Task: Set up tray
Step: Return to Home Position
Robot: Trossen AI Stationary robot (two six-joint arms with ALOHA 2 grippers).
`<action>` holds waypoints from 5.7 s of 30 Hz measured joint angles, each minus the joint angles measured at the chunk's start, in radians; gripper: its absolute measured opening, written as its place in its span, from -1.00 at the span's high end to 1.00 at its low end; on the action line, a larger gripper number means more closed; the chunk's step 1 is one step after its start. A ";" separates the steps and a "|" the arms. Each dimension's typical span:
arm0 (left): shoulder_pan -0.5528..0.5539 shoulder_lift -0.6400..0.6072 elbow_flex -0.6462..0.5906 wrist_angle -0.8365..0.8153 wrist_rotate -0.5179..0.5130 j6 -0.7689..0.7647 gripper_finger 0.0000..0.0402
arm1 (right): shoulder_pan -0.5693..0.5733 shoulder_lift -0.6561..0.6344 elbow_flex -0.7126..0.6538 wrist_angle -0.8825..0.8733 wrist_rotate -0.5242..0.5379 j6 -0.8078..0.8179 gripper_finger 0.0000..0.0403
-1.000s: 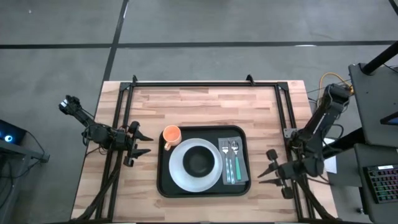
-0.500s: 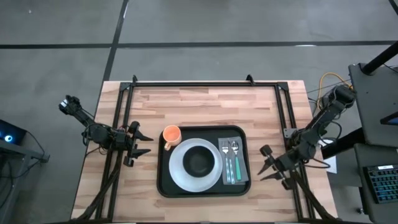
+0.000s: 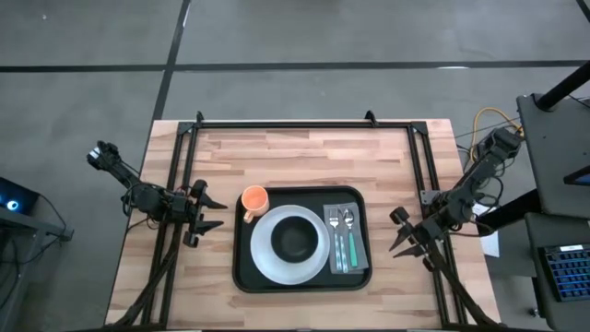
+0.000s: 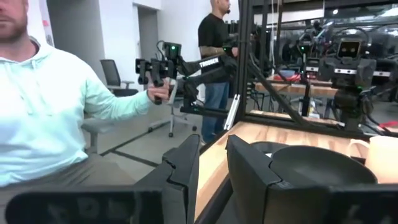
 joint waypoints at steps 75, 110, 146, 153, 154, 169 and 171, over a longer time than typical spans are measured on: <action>0.000 -0.010 -0.022 -0.344 -0.487 -0.363 0.07 | -0.043 -0.105 -0.021 -0.577 0.745 0.437 0.57; 0.000 -0.003 -0.021 -0.319 -0.504 -0.344 0.07 | -0.043 -0.105 -0.021 -0.570 0.658 0.437 0.58; -0.003 -0.259 -0.022 0.021 -0.139 0.132 0.07 | -0.043 -0.106 -0.021 -0.570 0.658 0.438 0.64; -0.003 -0.259 -0.022 0.022 -0.139 0.106 0.07 | -0.043 -0.105 -0.021 -0.570 0.658 0.438 0.66; -0.003 -0.259 -0.020 0.022 -0.140 0.094 0.07 | -0.043 -0.105 -0.021 -0.570 0.658 0.438 0.65; -0.003 -0.208 -0.021 0.028 -0.140 0.071 0.07 | -0.043 -0.105 -0.021 -0.570 0.658 0.438 0.58; -0.003 -0.191 -0.021 0.029 -0.140 0.071 0.07 | -0.043 -0.106 -0.021 -0.570 0.658 0.438 0.59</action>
